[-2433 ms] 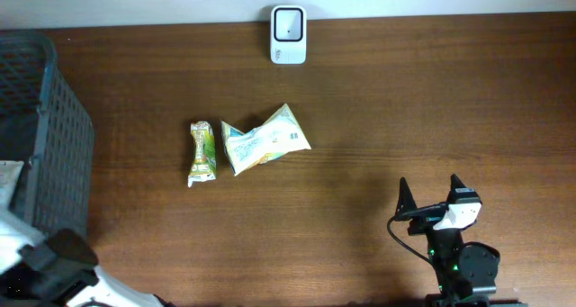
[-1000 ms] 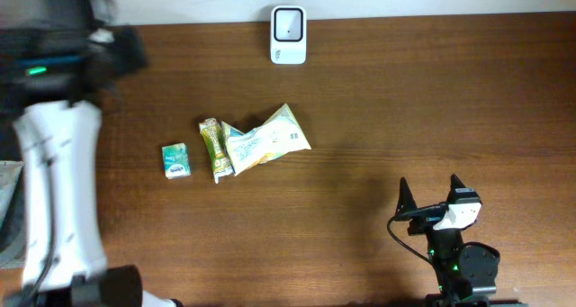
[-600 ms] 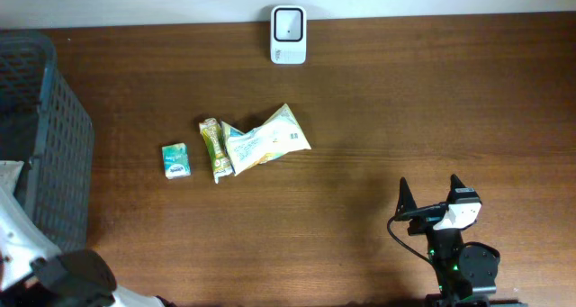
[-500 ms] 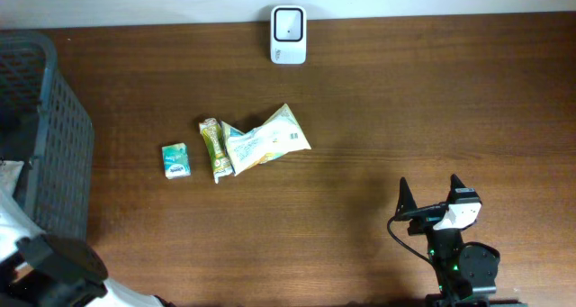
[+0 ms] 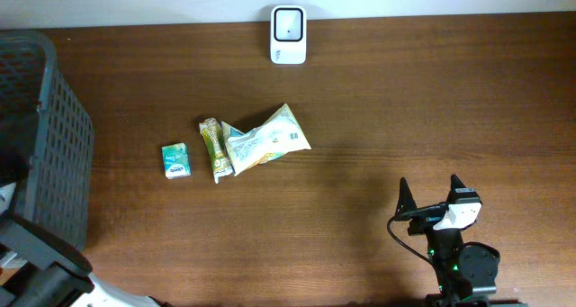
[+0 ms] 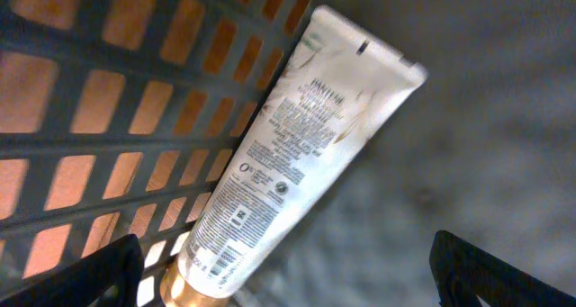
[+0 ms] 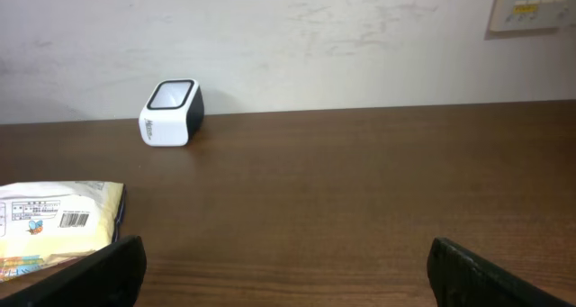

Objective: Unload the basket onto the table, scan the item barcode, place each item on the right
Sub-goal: 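Reach the left gripper into the basket and grasp the white conditioner tube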

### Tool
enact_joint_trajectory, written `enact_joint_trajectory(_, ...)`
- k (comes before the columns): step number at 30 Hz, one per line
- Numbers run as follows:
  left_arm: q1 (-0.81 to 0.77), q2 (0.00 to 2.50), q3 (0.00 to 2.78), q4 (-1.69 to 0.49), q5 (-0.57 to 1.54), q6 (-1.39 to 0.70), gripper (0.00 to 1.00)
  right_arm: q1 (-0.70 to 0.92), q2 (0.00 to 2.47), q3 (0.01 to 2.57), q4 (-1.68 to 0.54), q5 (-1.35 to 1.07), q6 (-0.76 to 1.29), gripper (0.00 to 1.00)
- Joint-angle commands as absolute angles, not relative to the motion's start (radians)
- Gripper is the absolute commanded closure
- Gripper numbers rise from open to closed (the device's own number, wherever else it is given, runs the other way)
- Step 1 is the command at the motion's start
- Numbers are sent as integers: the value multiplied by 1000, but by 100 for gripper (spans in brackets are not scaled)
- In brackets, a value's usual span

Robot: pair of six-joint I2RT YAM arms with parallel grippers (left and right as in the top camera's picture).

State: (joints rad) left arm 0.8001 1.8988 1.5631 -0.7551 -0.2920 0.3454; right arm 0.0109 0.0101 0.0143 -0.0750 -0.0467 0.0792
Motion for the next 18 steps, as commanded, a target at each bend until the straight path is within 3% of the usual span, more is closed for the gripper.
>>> enact_joint_trajectory(1,843,1951,1549,-759,-284,422,3,14,4,6,-75,-52,82,1)
enact_joint_trajectory(6,857,2055,1548,-805,-284,475,16,14,4,6,-75,-52,82,1)
enact_joint_trajectory(18,841,2115,1546,-702,-497,488,16,14,4,6,-75,-52,82,1)
